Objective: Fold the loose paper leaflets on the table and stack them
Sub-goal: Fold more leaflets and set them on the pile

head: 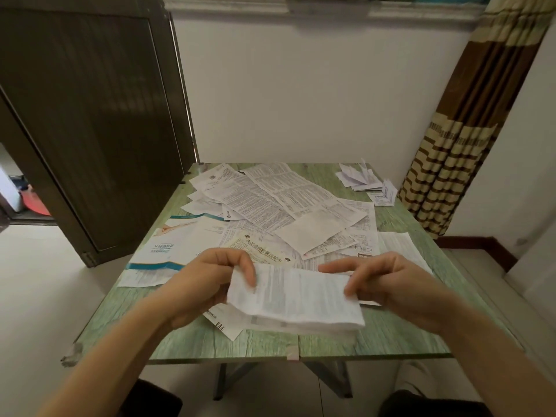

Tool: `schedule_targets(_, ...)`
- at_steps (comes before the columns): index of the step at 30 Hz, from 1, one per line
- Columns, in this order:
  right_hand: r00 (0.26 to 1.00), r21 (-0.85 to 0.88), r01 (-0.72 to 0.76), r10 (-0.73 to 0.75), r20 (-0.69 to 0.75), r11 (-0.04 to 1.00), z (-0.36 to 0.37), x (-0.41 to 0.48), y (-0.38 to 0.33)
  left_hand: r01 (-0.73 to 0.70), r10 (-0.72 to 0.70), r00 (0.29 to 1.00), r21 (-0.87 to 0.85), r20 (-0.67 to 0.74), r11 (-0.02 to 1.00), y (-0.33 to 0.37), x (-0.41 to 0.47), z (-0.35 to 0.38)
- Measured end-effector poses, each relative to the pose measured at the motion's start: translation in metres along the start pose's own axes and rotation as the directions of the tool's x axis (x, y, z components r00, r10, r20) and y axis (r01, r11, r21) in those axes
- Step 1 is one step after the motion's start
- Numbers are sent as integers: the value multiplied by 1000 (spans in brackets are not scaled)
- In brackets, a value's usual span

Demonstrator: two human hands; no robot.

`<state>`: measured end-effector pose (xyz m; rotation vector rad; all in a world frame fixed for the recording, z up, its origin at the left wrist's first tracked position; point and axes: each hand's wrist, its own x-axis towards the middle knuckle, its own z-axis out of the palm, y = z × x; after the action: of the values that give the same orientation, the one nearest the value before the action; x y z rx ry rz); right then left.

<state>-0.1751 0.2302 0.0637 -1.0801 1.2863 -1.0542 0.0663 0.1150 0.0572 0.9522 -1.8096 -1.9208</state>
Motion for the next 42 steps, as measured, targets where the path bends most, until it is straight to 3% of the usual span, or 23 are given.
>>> schedule_targets(4, 996, -192, 59, -71, -55, 980, -1, 4, -18, -5, -5, 997, 130, 77, 991, 3, 3, -6)
schedule_targets(7, 983, -422, -21, 96, 155, 906, 24, 15, -17, 11, -40, 988, 192, 149, 981, 6, 9, 8)
schedule_targets(9, 969, -472, -61, 166, 184, 880, 33, 22, -11, 14, -37, 985, 140, 168, 990, 8, 14, 12)
schedule_targets(13, 996, -323, -28, -1, -89, 946, 32, 27, 0, 76, -76, 997, -256, 13, 964, 4, 18, 7)
schedule_targets(15, 979, -189, 17, -54, -195, 982, 36, 29, 7, 66, -75, 997, -319, -16, 945, 0, 20, 11)
schedule_targets(21, 919, -80, 114, -136, -369, 990, 48, 35, 23, 47, -69, 989, -158, -134, 986, -14, 23, 41)
schedule_targets(26, 866, -49, 159, -163, -472, 986, 46, 34, 30, 41, -49, 992, -72, -113, 997, -14, 22, 53)
schedule_targets(28, 876, 5, 155, -135, -464, 988, 44, 33, 31, 24, -27, 988, -27, -149, 999, -15, 23, 57)
schedule_targets(32, 959, 185, 70, -15, -284, 980, 39, 31, 30, 3, -10, 971, -30, -239, 1000, -17, 29, 58)
schedule_targets(36, 980, 255, 20, 31, -196, 967, 32, 28, 28, -41, 24, 963, -57, -268, 997, -20, 30, 59)
schedule_targets(40, 979, 199, 55, -14, -206, 978, 31, 26, 29, -79, 53, 946, -71, -321, 994, -17, 27, 62)
schedule_targets(42, 964, 140, 113, -74, -255, 984, 32, 26, 30, -47, -14, 953, -192, -304, 980, -13, 26, 63)
